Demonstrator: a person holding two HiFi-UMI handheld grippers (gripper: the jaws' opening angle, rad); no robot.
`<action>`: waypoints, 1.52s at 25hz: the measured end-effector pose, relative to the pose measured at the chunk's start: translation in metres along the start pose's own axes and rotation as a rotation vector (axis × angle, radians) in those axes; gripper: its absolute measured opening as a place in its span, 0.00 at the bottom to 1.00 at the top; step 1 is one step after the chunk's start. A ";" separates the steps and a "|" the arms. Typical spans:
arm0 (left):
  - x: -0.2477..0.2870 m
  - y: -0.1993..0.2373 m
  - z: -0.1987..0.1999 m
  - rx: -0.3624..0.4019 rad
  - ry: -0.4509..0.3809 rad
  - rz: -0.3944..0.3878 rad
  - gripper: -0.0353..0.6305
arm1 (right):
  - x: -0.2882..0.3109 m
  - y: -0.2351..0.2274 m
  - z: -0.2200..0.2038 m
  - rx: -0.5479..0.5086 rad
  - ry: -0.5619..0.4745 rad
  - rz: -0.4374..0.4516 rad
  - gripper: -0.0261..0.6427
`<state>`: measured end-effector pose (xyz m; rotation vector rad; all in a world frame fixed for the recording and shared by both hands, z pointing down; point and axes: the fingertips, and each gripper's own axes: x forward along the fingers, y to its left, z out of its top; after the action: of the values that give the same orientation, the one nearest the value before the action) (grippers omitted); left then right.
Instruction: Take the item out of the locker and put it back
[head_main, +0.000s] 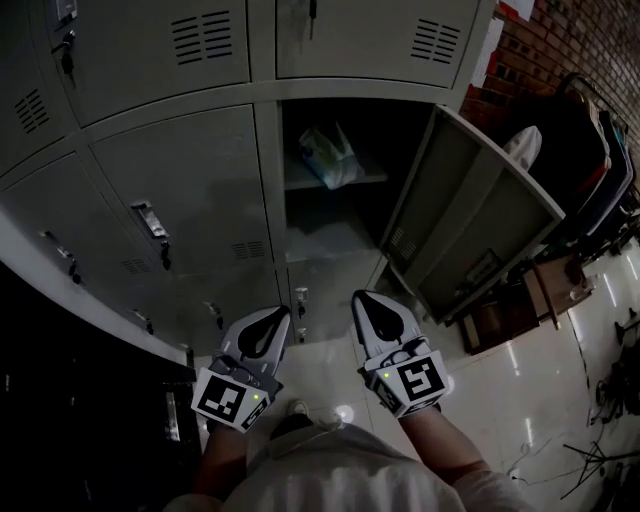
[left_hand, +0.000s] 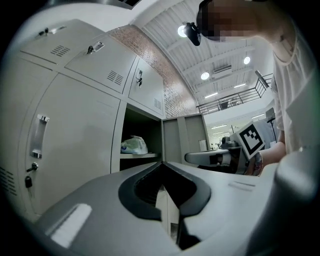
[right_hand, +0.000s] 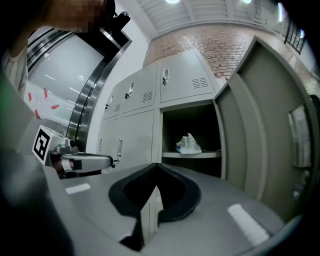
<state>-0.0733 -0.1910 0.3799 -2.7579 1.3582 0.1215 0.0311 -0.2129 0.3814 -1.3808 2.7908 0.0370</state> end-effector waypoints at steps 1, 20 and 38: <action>-0.007 -0.012 -0.002 0.003 0.006 0.009 0.06 | -0.016 0.002 -0.006 0.007 0.010 0.002 0.04; -0.086 -0.131 -0.009 -0.006 0.082 0.086 0.06 | -0.162 0.031 -0.020 0.017 0.075 0.061 0.04; -0.093 -0.119 0.004 0.025 0.053 0.041 0.06 | -0.145 0.054 -0.015 -0.020 0.061 0.099 0.04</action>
<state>-0.0357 -0.0450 0.3877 -2.7322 1.4194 0.0338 0.0760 -0.0651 0.4024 -1.2682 2.9144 0.0255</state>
